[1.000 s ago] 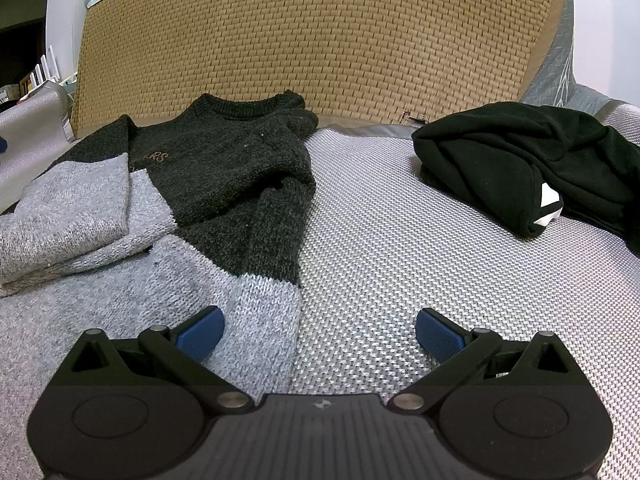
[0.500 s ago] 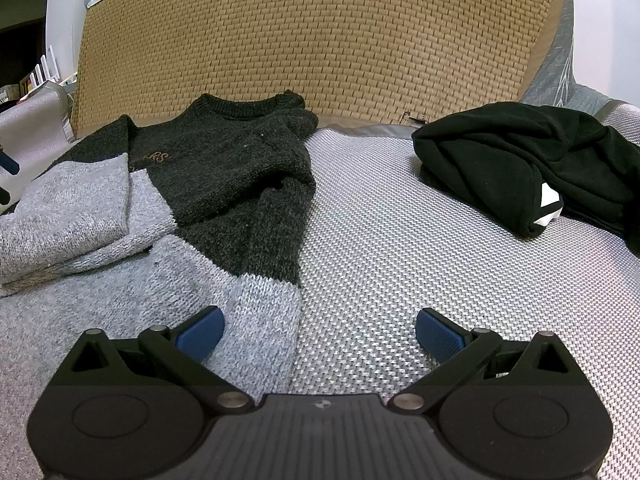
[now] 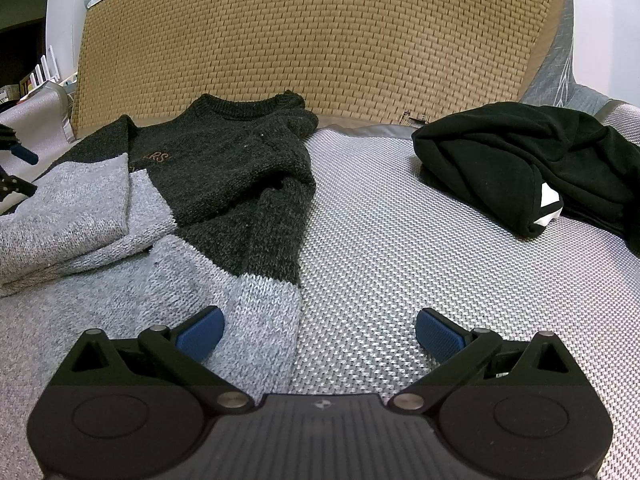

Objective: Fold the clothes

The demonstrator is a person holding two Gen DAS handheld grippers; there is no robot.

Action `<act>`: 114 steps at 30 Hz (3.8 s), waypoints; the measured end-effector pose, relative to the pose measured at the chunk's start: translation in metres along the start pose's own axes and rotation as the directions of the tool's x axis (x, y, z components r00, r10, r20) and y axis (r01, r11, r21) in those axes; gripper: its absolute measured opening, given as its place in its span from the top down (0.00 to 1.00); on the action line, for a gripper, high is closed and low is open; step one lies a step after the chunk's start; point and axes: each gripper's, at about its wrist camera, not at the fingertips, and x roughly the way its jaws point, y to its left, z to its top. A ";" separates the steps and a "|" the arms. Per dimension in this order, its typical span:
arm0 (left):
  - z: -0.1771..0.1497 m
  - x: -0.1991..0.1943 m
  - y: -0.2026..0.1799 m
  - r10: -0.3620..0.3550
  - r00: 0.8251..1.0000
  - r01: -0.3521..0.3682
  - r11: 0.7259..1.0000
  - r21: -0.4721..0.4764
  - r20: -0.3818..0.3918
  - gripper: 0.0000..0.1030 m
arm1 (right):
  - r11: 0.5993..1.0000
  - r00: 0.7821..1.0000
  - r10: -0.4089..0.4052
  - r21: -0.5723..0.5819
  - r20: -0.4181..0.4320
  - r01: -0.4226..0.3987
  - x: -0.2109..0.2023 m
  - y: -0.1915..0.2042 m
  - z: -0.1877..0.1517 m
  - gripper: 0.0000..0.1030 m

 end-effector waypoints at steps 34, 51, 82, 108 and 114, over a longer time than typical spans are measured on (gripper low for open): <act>0.036 -0.104 -0.171 -0.471 0.861 0.484 0.874 -0.027 0.190 0.79 | 1.000 1.000 -0.002 0.000 0.000 0.002 0.001 -0.001 -0.001 0.00; 0.018 -0.134 -0.257 -0.639 0.766 0.607 0.757 0.242 0.074 0.82 | 1.000 1.000 -0.004 0.000 0.000 0.004 0.003 -0.001 0.000 0.00; -0.067 -0.004 -0.092 -0.291 0.957 0.292 0.956 0.026 -0.013 0.37 | 1.000 1.000 -0.007 0.000 0.000 0.007 0.003 0.000 0.000 0.00; -0.075 0.063 -0.042 -0.083 0.996 0.087 0.991 -0.099 0.044 0.24 | 1.000 1.000 -0.010 0.001 0.001 0.010 0.003 0.001 -0.001 0.00; -0.065 0.074 -0.043 -0.057 0.997 0.062 0.993 -0.099 0.058 0.29 | 1.000 1.000 -0.011 0.001 0.002 0.011 0.003 0.001 -0.001 0.00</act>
